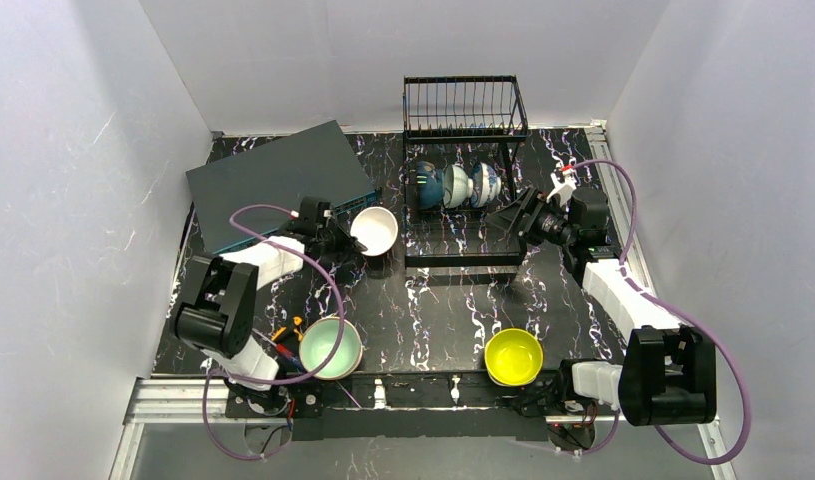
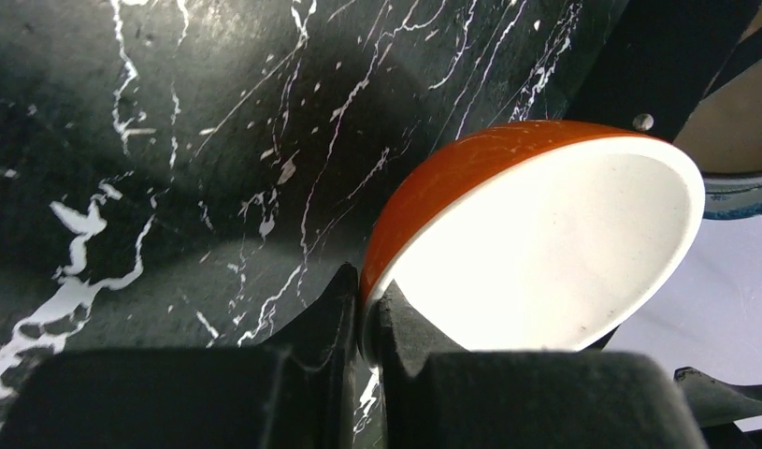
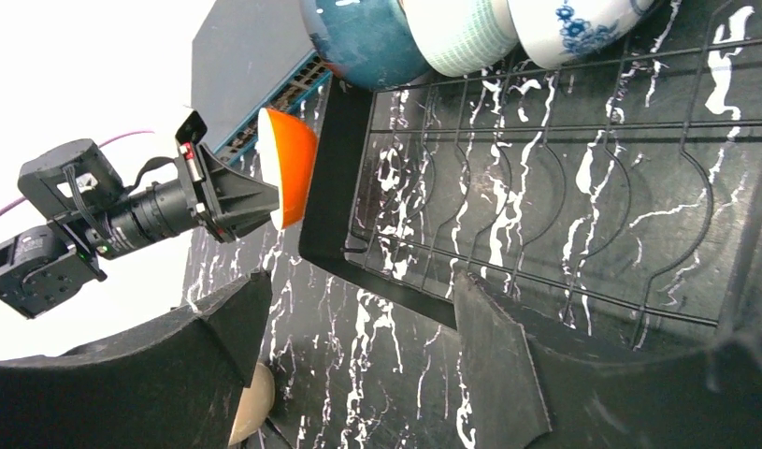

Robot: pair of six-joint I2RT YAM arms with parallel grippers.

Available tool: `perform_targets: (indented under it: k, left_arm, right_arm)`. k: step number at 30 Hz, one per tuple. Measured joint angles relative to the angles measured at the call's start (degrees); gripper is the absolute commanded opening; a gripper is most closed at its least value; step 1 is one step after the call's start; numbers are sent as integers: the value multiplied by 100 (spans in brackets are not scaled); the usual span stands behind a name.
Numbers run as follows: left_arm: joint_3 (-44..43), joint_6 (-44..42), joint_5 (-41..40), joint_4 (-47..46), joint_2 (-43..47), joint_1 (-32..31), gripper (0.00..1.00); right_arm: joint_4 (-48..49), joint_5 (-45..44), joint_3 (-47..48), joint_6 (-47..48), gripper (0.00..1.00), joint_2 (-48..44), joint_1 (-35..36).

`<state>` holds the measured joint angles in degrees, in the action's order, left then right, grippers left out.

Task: Load the bowls into the dish rack
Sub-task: Pick up the bowl from the dish rack.

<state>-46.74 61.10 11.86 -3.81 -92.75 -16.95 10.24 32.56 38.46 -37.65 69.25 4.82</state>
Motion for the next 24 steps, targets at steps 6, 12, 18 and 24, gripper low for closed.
perform_targets:
  k: [6, 12, 18, 24]
  left_arm:
    - [256, -109, -74, 87, 708, 37, 0]
    - [321, -313, 39, 35, 1235, 39, 0]
    - [525, -514, 496, -153, 1480, 42, 0]
    - [837, -494, 1250, -839, 1668, 39, 0]
  right_arm:
    - [278, 160, 0, -177, 84, 44, 61]
    - [595, 227, 0, -315, 92, 216, 483]
    - [1200, 369, 0, -579, 98, 542, 1130]
    - [2439, 800, 0, -1152, 99, 1093, 1683]
